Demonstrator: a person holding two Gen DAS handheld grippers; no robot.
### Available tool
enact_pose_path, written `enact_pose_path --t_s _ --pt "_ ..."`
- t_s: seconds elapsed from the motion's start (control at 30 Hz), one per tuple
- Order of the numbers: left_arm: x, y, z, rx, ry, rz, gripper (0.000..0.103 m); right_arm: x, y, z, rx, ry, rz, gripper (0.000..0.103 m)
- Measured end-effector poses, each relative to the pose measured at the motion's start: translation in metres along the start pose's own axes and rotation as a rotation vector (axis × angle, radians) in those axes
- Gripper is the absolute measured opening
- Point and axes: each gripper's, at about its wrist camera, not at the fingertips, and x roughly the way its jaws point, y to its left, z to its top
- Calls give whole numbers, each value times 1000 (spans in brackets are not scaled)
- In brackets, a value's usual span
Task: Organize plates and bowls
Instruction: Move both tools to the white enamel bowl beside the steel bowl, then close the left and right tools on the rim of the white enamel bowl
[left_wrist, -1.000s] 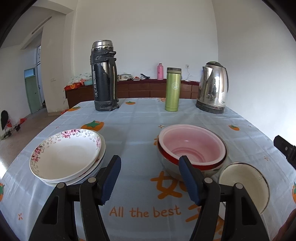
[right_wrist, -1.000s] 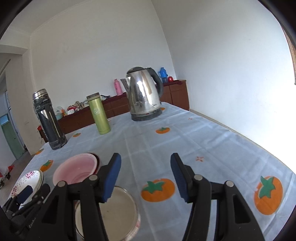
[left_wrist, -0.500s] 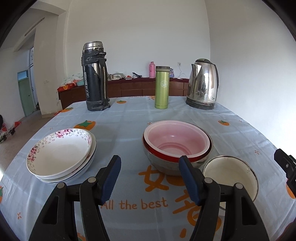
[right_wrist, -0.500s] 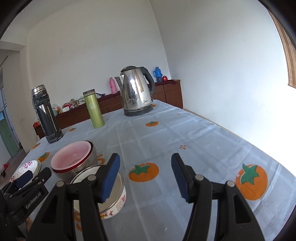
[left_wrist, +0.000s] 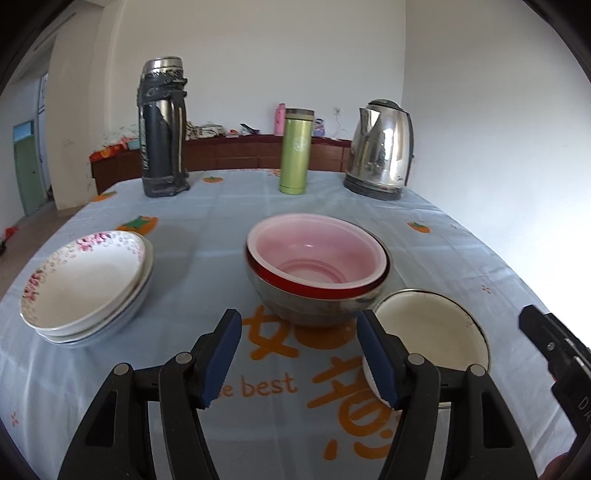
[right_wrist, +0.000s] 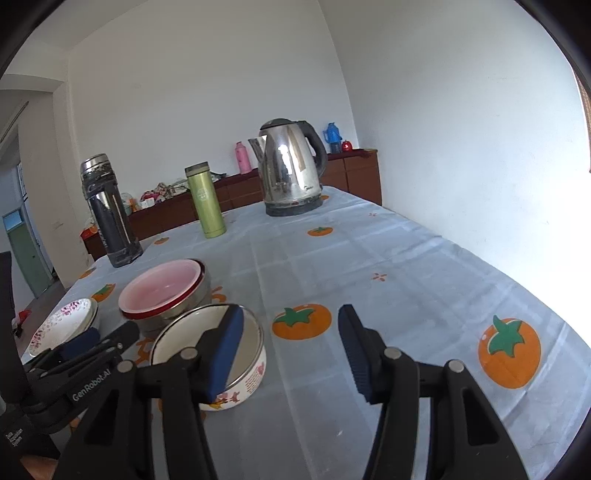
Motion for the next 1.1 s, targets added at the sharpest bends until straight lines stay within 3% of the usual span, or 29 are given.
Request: enact_pose_path --t_s 0.27,0.53,0.63,0.93,1.1 --pt "5 -6 1 10 7 -17 67 11 15 -6 -67 50 15 55" --pt "11 -12 1 35 40 -14 67 26 7 -6 -22 130 38 54" --pt "13 -14 1 38 48 -24 67 34 7 -7 -16 169 45 39" --pt "21 -21 1 47 80 -23 67 43 9 -10 -19 221 68 32" --pt "22 -32 0 104 89 -43 50 51 10 -11 -13 258 92 24"
